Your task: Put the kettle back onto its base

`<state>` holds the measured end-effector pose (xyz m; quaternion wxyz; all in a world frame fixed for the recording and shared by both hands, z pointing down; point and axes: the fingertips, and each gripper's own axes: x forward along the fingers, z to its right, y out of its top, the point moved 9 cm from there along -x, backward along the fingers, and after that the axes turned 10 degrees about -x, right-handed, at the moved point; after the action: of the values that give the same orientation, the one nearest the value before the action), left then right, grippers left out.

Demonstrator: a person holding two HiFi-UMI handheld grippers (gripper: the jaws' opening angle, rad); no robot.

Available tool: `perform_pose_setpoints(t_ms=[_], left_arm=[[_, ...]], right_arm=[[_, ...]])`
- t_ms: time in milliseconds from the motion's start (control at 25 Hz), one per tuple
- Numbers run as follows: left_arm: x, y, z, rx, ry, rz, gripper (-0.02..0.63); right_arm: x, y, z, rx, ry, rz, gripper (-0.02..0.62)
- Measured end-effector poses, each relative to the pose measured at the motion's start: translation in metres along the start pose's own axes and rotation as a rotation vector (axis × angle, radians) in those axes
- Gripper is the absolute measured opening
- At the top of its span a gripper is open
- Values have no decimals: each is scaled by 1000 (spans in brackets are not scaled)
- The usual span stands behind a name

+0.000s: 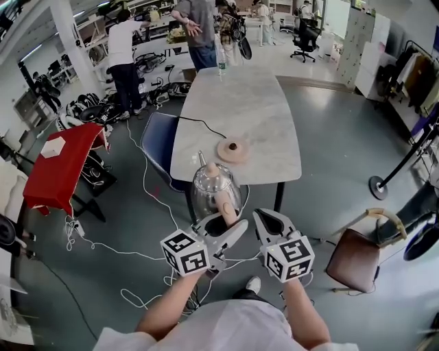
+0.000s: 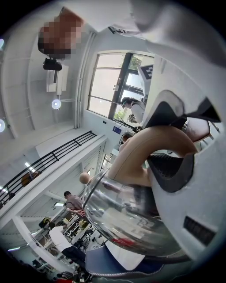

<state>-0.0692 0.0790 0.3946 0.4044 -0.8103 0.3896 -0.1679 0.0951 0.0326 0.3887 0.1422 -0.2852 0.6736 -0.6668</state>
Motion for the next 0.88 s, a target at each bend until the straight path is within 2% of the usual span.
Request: perform_pose_setpoints(t_ms=[400,880], left_arm=[[69,5,-4,-26,43,36,175],[94,11,-18,-10,86,40,176]], right_arm=[[2,-10,84,32,37,-5,5],[14,-22,113,41,66,-22,5]])
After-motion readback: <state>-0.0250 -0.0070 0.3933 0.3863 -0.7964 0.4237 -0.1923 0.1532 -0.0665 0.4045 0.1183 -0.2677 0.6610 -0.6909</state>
